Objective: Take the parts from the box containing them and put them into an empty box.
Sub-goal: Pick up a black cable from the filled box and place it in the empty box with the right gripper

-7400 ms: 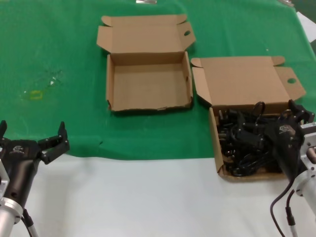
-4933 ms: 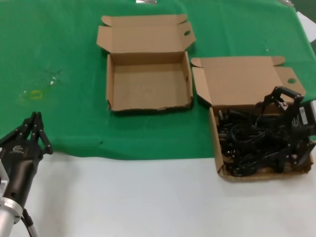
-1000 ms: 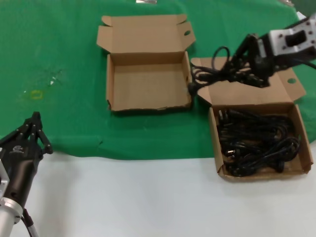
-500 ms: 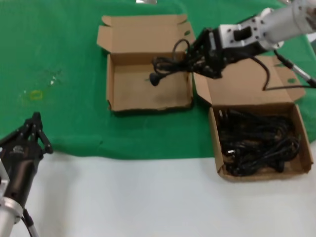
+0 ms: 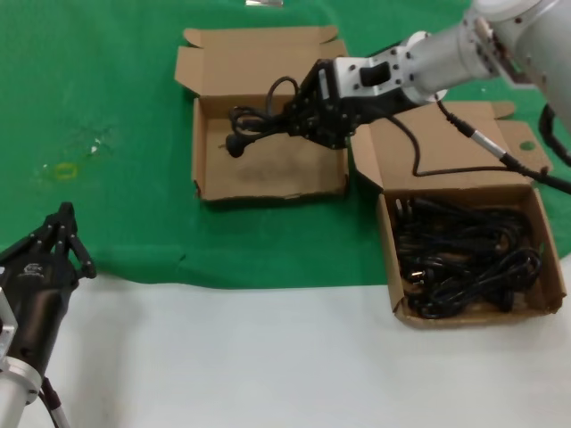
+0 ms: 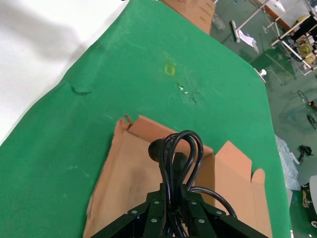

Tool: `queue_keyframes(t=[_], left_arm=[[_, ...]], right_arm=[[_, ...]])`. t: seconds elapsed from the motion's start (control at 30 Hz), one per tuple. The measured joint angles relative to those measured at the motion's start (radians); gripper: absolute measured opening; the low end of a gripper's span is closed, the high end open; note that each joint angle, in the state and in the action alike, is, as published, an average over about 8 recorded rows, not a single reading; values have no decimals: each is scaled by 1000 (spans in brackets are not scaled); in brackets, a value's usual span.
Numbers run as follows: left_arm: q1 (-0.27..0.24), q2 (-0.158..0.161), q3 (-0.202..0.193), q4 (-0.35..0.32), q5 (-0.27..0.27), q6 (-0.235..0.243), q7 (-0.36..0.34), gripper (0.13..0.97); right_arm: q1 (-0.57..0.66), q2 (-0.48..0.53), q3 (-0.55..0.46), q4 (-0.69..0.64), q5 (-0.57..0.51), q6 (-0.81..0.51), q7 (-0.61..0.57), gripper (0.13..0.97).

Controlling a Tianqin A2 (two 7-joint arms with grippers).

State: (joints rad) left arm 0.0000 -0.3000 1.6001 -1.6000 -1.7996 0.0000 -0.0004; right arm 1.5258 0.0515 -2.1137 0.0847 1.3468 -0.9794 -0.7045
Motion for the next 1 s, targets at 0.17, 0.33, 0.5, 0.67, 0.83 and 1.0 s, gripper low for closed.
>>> queue_keyframes(t=[0.17,0.33,0.5,0.67,0.83,1.0], left_arm=[[0,0,0,0,0,0,0,144],[0,0,0,0,0,0,0,144],[0,0,0,0,0,0,0,144],[0,0,0,0,0,0,0,144],[0,0,0,0,0,0,0,144],[0,0,0,0,0,0,0,144]], right_arm=[[-1,-32,9,-40,9,53,-18,190],[-18,-46,-15,-38,54,108,-22,190],[-41,-50,-92,-16,149,156,-23,189],[-62,-51,-189,1,260,194,-29,189],[-80,-51,-274,10,356,222,-39,189],[-92,-51,-342,14,436,240,-51,189]])
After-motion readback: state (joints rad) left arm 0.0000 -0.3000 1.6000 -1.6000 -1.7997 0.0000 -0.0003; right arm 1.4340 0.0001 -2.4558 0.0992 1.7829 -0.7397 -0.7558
